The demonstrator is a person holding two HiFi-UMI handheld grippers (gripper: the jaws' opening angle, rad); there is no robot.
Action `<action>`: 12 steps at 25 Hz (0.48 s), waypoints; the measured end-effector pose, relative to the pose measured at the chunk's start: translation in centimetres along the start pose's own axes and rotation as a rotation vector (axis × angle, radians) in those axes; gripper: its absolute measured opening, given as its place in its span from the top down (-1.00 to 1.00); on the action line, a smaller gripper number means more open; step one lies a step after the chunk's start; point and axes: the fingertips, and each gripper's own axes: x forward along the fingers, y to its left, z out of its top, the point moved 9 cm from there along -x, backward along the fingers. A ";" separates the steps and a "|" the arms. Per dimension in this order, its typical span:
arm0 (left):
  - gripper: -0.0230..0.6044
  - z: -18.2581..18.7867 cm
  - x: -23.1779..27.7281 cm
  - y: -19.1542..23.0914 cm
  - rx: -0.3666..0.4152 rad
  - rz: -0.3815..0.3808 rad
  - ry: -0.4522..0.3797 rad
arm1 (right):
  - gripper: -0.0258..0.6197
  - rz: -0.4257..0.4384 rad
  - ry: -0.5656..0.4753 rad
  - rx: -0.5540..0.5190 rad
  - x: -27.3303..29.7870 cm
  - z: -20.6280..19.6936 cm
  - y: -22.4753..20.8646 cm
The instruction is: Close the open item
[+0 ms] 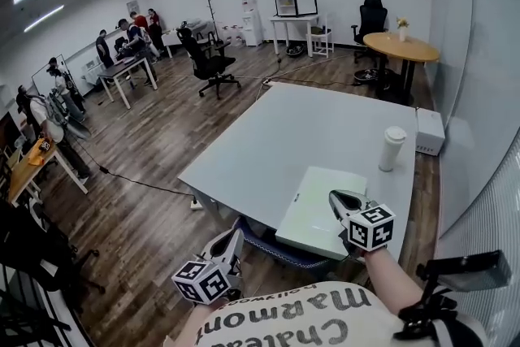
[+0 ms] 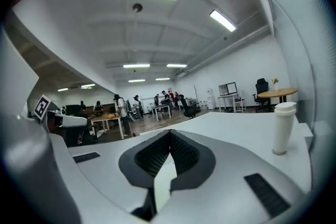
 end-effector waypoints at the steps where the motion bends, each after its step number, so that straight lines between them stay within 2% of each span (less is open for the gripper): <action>1: 0.95 -0.4 -0.1 -0.6 -0.004 -0.004 0.002 | 0.92 -0.018 0.004 -0.013 -1.2 -0.3 -0.1; 7: 0.95 -4.1 -0.5 -5.8 -0.027 -0.068 0.036 | 0.92 -0.045 -0.019 -0.046 -9.5 -1.8 0.1; 12: 0.95 -7.1 -1.3 -9.6 -0.053 -0.094 0.055 | 0.92 -0.057 0.007 -0.078 -14.7 -3.1 -0.1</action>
